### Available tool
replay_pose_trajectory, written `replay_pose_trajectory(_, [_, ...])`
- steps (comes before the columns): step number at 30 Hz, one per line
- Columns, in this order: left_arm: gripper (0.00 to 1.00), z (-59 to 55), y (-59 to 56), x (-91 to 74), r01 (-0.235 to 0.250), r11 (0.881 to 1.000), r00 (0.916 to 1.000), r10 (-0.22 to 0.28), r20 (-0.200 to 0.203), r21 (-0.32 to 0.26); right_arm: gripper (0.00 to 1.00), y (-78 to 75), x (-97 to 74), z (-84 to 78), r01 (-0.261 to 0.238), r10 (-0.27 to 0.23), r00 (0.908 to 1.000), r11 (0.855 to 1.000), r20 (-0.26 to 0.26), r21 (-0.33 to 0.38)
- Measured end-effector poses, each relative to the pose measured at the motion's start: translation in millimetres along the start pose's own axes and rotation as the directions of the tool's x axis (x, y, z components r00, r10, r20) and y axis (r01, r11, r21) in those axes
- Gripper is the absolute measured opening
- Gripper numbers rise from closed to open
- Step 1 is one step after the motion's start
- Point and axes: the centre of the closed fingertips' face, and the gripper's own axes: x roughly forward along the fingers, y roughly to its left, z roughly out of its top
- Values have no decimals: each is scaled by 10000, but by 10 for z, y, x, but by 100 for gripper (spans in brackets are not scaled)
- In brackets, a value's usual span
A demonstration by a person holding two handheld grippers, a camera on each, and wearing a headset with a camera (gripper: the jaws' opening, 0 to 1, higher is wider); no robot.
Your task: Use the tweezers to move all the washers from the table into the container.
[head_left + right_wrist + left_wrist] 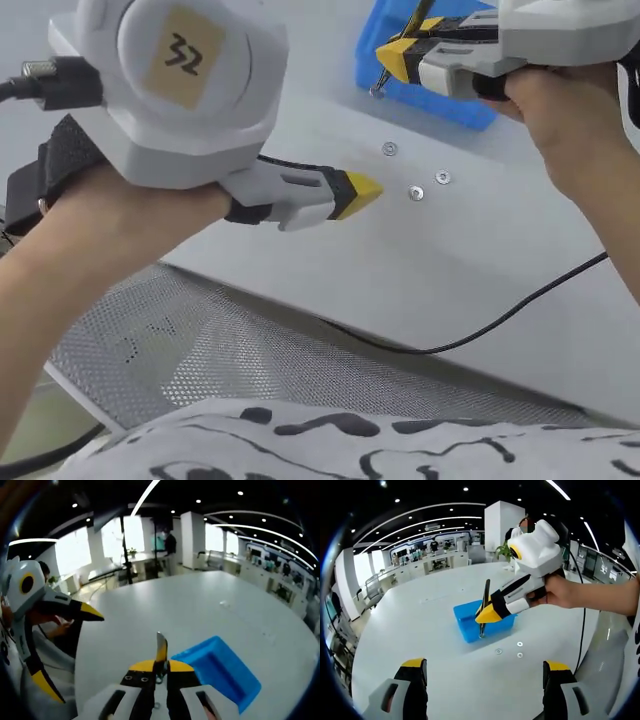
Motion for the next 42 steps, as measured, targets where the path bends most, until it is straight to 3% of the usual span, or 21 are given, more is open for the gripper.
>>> replay_pose_trajectory(8, [99,-5,-18,-3,-10,10000,10000,11,-84,82,3,-193,-39,123,419,-420,9987,9991,275,57])
replay_pose_trajectory(15, [98,37,-20,-10,-126,9999,9999,126,18,35,3,-352,-31,125,774,-775,9967,9970,258,60])
replay_pose_trajectory(24, [99,-32,-30,2,-66,9999,9994,70,-339,118,3,-545,132,-102,1168,-1163,9931,9926,-170,337])
replay_pose_trajectory(31, [99,-11,-26,-3,-76,10000,9996,77,-283,15,3,-548,225,-220,1207,-1189,9917,9920,-480,357])
replay_pose_trajectory(42, [99,-80,-96,13,312,9994,9977,-302,-600,153,4,-573,303,-323,1255,-1226,9899,9914,-709,376])
